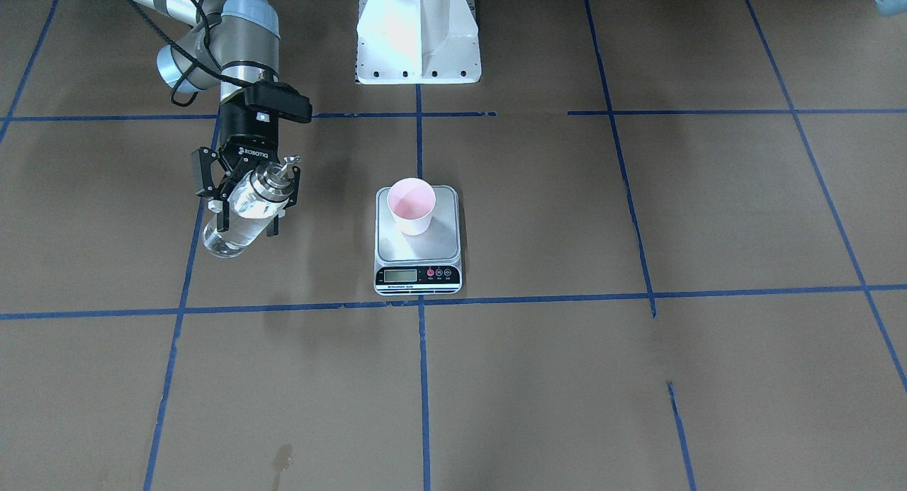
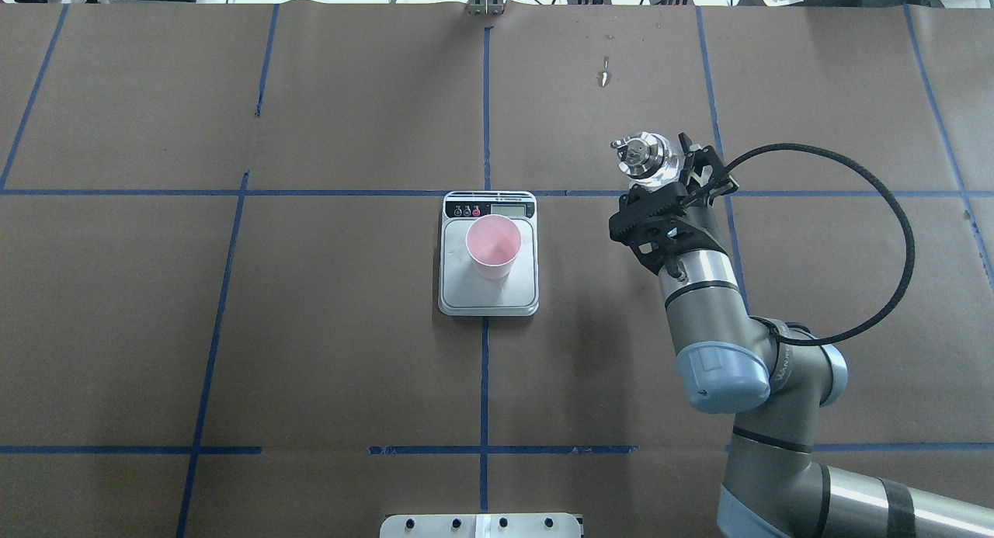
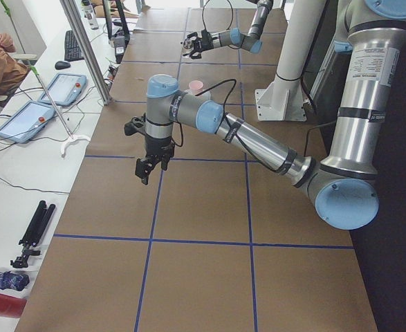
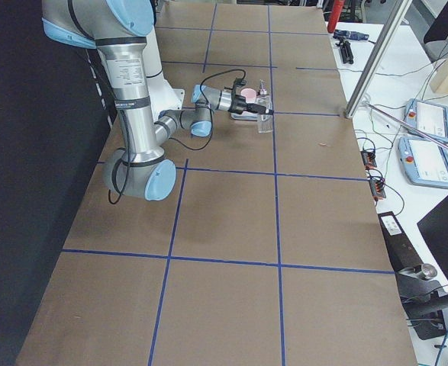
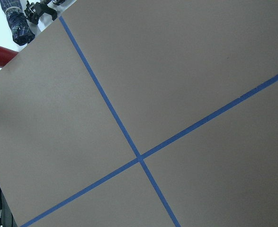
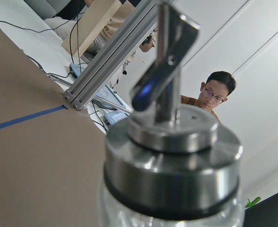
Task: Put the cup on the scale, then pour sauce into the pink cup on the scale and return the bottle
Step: 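Lift the sauce bottle with the right gripper and carry it toward the cup, then tilt the sauce bottle with the right gripper, spout over the pink cup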
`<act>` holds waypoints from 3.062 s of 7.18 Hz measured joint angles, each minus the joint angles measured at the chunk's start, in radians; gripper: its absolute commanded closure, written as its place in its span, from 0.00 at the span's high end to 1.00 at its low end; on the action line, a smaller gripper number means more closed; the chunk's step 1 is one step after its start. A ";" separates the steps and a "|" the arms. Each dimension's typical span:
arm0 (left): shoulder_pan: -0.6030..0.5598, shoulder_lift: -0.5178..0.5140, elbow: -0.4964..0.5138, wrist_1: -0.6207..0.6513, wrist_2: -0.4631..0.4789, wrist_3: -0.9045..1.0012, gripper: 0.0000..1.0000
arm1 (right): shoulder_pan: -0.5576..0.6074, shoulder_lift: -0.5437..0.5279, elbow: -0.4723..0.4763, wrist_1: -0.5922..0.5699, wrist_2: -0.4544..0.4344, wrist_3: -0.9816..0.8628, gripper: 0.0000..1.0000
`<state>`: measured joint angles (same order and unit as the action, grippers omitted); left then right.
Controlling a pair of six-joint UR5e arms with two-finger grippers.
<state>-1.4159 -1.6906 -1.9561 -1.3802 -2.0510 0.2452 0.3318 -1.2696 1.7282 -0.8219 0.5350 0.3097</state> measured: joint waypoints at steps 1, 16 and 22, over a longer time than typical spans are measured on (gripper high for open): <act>0.000 0.000 0.002 0.000 0.000 0.000 1.00 | -0.023 0.041 -0.039 -0.009 -0.037 -0.002 0.00; 0.000 0.002 0.014 0.000 0.001 0.002 1.00 | -0.089 0.159 -0.182 -0.184 -0.338 -0.393 0.00; 0.001 0.001 0.016 0.000 0.000 0.002 1.00 | -0.091 0.161 -0.215 -0.183 -0.392 -0.507 0.00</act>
<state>-1.4145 -1.6892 -1.9401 -1.3806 -2.0509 0.2470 0.2409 -1.1089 1.5132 -1.0048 0.1433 -0.1973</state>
